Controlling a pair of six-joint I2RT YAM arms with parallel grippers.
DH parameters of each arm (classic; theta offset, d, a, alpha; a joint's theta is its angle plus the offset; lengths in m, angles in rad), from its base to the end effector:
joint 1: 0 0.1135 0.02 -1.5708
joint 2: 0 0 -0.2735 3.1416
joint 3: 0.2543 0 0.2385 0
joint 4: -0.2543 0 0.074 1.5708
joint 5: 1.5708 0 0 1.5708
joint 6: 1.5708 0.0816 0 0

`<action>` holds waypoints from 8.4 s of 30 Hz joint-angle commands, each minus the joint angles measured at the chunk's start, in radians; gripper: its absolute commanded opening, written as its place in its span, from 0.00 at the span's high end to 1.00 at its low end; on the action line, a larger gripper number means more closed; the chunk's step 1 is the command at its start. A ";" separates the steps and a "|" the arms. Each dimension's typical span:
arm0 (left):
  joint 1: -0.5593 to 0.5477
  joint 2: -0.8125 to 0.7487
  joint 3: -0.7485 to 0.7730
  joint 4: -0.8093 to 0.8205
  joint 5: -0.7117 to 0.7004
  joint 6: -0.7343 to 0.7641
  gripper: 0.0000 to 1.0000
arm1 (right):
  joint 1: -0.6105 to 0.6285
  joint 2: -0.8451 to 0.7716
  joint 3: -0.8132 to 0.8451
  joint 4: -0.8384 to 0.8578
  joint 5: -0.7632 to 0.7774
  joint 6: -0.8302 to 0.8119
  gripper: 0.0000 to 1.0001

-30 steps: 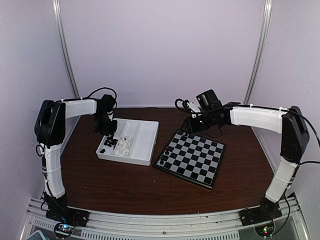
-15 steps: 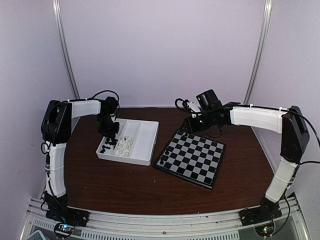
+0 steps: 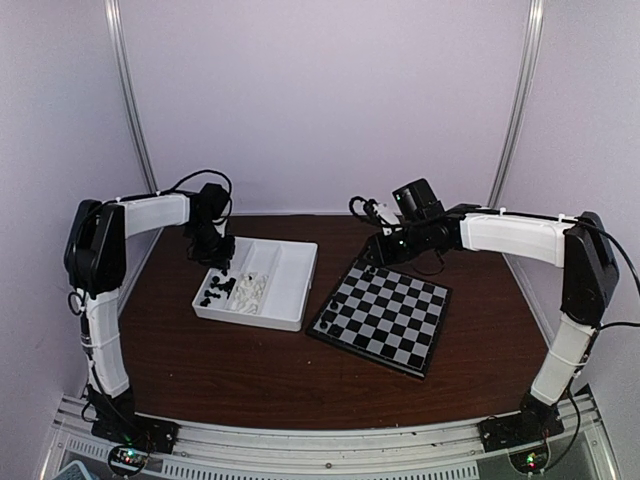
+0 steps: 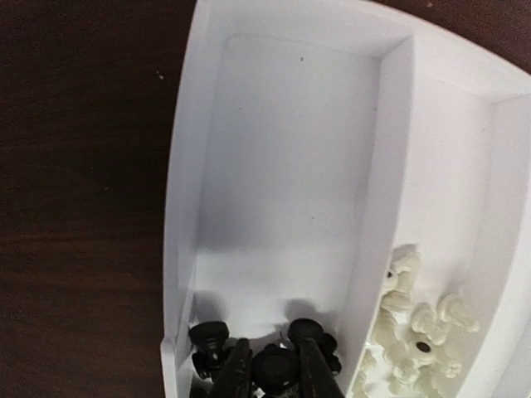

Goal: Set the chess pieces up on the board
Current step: Pick up the chess piece from the storage box, then place the chess piece on the chessboard, then pick up the chess piece from the chessboard.

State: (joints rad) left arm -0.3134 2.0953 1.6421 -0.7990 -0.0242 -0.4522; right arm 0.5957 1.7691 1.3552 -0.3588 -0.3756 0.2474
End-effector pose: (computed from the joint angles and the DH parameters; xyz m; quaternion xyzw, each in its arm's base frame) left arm 0.4187 -0.1336 0.1554 -0.0704 0.9848 -0.0482 0.1516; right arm 0.3281 0.2586 0.2391 -0.2283 0.8790 0.3132 0.2779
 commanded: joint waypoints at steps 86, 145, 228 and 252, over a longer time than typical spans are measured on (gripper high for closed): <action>-0.276 -0.681 -0.635 1.001 0.227 -0.647 0.44 | 0.162 0.150 -0.001 0.793 -0.199 0.504 1.00; -0.217 -0.811 -0.490 0.498 0.103 -0.020 0.39 | 0.172 0.390 0.467 -0.966 0.269 -0.168 0.91; -0.710 0.340 0.509 0.069 0.405 0.994 0.43 | -0.085 -0.915 -0.704 -0.045 0.371 0.295 0.66; -0.709 0.410 0.527 0.069 0.382 0.983 0.57 | -0.086 -0.853 -0.702 0.003 0.299 0.294 0.66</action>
State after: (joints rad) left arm -1.0168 2.4821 2.1563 -0.7357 0.3603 0.5301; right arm 0.5144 0.8825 0.6609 -0.3901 -0.0414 0.5461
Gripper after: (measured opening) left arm 0.435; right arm 0.338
